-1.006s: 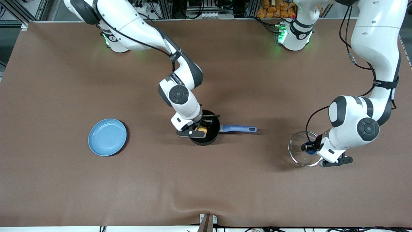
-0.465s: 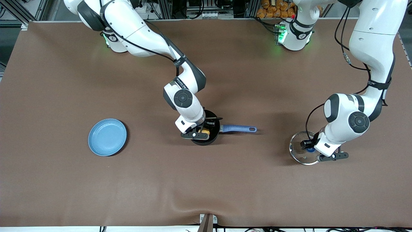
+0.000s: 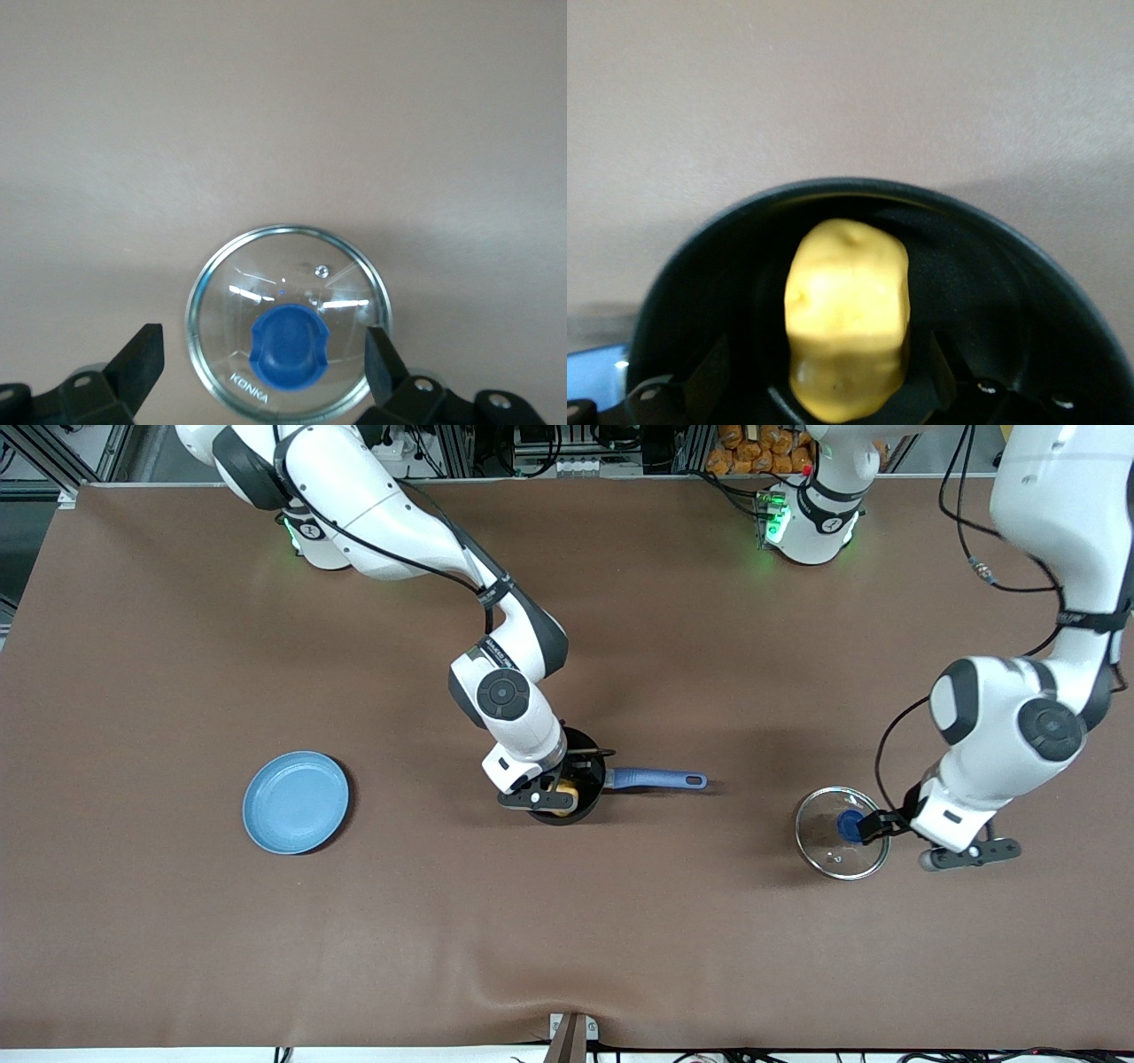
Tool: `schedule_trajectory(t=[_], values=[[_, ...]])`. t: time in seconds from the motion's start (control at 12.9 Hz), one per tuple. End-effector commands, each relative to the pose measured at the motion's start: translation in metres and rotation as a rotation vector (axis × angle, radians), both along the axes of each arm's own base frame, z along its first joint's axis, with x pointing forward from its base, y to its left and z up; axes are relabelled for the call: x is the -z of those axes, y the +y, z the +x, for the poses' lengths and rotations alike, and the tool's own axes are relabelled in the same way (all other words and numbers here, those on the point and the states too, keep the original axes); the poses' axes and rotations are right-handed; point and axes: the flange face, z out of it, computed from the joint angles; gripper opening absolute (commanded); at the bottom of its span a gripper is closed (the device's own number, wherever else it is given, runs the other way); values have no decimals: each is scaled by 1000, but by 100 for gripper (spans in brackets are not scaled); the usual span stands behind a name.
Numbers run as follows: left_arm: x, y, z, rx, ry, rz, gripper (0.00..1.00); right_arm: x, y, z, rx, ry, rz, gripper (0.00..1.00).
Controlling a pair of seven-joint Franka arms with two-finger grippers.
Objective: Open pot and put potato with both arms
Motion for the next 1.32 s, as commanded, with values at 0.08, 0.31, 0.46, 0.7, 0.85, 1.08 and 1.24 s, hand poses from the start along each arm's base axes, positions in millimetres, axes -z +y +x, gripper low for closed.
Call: schedule_trajectory(t=[0.08, 0.31, 0.46, 0.7, 0.85, 1.08, 1.24], values=[[-106, -19, -26, 15, -7, 24, 100, -71, -10, 1, -12, 14, -33, 100], [-185, -24, -47, 2, 37, 17, 100, -150, -49, 9, 34, 49, -61, 100], [-221, -21, -56, -6, 59, -12, 100, -205, -103, 21, 92, 87, -94, 100], [-256, -26, -59, 3, 73, -12, 100, -258, -181, 35, 84, 57, -200, 100], [-272, -26, -56, 1, 41, -18, 100, -287, -240, 44, 47, 59, -228, 100], [-271, -22, -65, -2, 104, -2, 100, -322, -344, 51, -61, 84, -234, 100], [-279, -27, -83, 44, 163, 12, 100, -340, -394, 49, -119, 85, -234, 100]])
